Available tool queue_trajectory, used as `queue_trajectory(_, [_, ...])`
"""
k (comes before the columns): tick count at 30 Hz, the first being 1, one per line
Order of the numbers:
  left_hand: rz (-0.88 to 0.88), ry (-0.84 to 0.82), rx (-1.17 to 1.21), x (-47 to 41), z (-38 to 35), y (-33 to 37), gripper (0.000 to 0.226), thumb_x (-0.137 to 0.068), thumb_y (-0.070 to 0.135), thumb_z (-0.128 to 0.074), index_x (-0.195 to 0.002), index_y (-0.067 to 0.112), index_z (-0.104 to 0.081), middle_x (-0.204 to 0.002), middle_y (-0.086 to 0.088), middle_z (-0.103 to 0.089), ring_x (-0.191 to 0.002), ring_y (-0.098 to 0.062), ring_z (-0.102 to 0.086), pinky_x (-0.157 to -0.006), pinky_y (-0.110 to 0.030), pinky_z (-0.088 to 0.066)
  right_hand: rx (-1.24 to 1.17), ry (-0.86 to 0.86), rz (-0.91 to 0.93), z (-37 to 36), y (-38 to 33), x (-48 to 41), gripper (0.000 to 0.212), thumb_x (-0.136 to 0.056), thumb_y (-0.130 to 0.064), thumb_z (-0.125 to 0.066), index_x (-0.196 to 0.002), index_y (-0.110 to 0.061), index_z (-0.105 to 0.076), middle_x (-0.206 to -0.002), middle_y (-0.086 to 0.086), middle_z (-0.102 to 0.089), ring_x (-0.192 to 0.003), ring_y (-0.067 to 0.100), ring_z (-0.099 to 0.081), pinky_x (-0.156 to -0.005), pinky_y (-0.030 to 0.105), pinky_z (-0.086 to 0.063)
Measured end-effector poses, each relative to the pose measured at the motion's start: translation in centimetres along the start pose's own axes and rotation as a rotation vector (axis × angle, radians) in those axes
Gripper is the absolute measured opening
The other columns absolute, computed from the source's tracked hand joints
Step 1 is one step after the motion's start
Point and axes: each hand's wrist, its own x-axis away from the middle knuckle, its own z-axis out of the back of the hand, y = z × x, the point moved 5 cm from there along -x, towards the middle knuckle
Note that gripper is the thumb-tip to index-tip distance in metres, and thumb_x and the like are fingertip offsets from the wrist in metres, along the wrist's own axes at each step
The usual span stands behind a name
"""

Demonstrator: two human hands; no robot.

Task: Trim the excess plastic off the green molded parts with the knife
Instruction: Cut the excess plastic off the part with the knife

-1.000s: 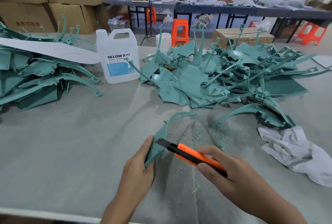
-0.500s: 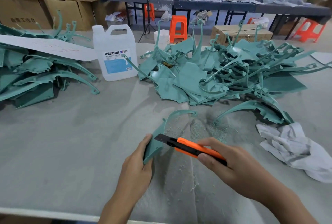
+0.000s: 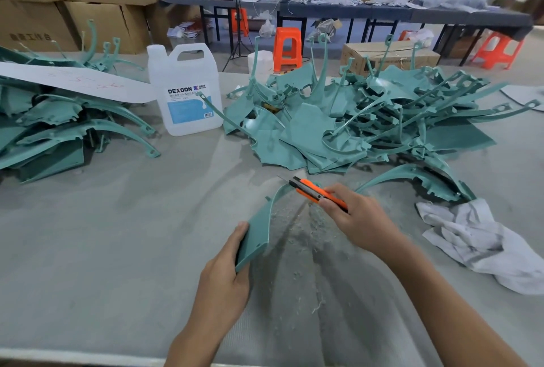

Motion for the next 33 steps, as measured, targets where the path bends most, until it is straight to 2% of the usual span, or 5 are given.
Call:
queue_trajectory(6, [-0.012,0.003,0.014,0.1,-0.1,0.1,0.058,-0.099,0.013,-0.057,-0.149,0.039,-0.044,-0.135,0.043,-0.04,-0.121,0.019,-0.04,-0.097,0.006,-0.026,0.164,0.046,-0.189,1.0,3.9,-0.3,0.017,-0.103,-0.043,-0.048,-0.105,-0.029,-0.058,-0.07,-0.008,-0.059,-0.062,0.007,-0.053,-0.053,0.025,-0.034])
queue_trajectory(13, [-0.012,0.006,0.044,0.1,0.1,-0.2,0.054,-0.1,0.018,-0.058,-0.147,0.039,-0.046,-0.139,0.032,-0.049,-0.127,0.007,-0.047,-0.096,0.004,-0.031,0.281,0.033,-0.359,1.2,5.0,0.3,0.026,-0.105,-0.043,-0.042,-0.097,-0.02,-0.052,-0.076,-0.001,-0.058,-0.066,0.016,-0.05,-0.058,0.035,-0.035])
queue_trajectory(20, [-0.032,0.008,0.009,0.1,0.0,-0.1,0.056,-0.099,0.015,-0.058,-0.149,0.038,-0.044,-0.144,0.025,-0.05,-0.131,0.0,-0.049,-0.109,-0.02,-0.039,-0.132,0.229,-0.295,1.0,2.2,5.2,0.014,-0.1,-0.047,-0.052,-0.102,-0.035,-0.059,-0.06,-0.005,-0.062,-0.054,0.006,-0.056,-0.05,0.027,-0.038])
queue_trajectory(25, [-0.01,0.024,0.026,-0.1,-0.1,-0.5,0.057,-0.097,0.009,-0.059,-0.146,0.037,-0.049,-0.135,0.025,-0.056,-0.121,0.003,-0.053,-0.091,0.004,-0.034,-0.419,0.114,-0.074,-1.2,-3.2,9.6,0.017,-0.096,-0.057,-0.054,-0.11,-0.05,-0.059,-0.068,-0.007,-0.067,-0.05,0.006,-0.058,-0.048,0.021,-0.045])
queue_trajectory(33, [0.005,0.027,0.063,-0.3,0.0,-0.7,0.056,-0.098,0.01,-0.057,-0.145,0.041,-0.049,-0.127,0.033,-0.059,-0.116,0.013,-0.054,-0.088,0.003,-0.037,-0.663,-0.032,0.003,-3.1,-5.6,11.7,0.022,-0.092,-0.045,-0.058,-0.114,-0.045,-0.062,-0.066,-0.003,-0.061,-0.054,0.003,-0.055,-0.055,0.016,-0.041])
